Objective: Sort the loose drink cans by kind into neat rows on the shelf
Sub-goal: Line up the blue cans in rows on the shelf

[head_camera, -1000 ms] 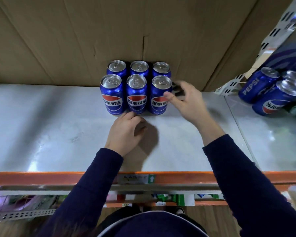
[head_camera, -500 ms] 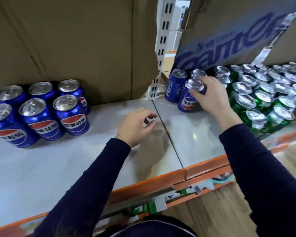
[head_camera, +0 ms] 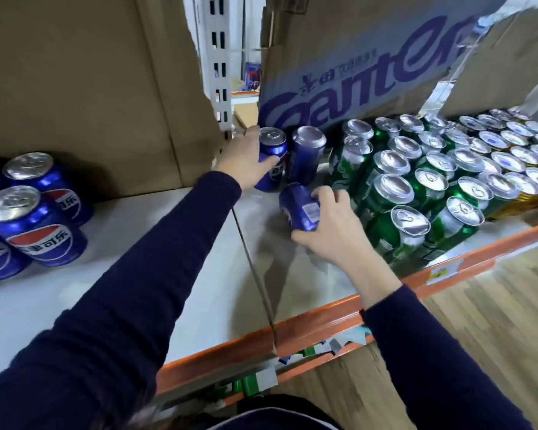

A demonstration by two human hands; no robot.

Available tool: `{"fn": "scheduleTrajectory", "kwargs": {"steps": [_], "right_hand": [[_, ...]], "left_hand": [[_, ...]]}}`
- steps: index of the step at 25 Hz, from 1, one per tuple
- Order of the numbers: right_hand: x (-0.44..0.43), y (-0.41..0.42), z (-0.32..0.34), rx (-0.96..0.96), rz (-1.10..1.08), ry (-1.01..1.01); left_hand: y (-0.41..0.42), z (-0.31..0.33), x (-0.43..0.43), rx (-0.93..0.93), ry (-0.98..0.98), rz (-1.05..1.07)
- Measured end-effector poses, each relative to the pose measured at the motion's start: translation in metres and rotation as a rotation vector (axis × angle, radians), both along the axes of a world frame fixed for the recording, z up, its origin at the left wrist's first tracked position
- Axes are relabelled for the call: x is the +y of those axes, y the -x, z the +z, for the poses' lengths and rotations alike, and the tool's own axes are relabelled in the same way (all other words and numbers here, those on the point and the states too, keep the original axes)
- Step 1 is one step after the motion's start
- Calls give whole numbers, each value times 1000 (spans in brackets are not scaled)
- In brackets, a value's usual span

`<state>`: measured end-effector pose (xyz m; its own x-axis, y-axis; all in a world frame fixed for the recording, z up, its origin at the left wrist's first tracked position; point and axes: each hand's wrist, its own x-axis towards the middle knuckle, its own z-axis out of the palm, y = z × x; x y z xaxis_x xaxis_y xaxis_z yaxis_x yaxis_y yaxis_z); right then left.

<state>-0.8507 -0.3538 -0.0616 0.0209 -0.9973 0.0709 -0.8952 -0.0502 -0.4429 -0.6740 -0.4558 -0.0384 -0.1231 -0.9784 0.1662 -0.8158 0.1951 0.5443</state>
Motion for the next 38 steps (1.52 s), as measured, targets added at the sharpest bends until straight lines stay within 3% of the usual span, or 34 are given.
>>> {"fn": "scheduleTrajectory", "kwargs": {"steps": [5, 7, 9, 11, 15, 17, 21, 31, 38], "right_hand": [[2, 6, -18, -64, -52, -14], [-7, 9, -19, -25, -67, -32], [-15, 13, -19, -126, -114, -75], [-16, 15, -21, -381, -183, -132], [-11, -4, -27, -1222, -147, -329], [-13, -26, -26, -1382, -61, -404], [-4, -83, -26, -1238, 98, -443], [61, -239, -19, -932, 524, -304], [92, -286, -17, -781, 518, -211]], "left_hand": [[16, -2, -13, 0, 37, 151], [11, 1, -4, -20, 58, 133], [0, 1, 14, -3, 93, 92], [-19, 1, 40, 75, 137, 106], [-64, 3, 89, 150, 140, 206], [-87, 4, 111, 157, 136, 256], [-134, 4, 155, 155, 148, 346], [-283, 8, 272, 232, 80, 535], [-343, 10, 288, 209, 108, 549]]}}
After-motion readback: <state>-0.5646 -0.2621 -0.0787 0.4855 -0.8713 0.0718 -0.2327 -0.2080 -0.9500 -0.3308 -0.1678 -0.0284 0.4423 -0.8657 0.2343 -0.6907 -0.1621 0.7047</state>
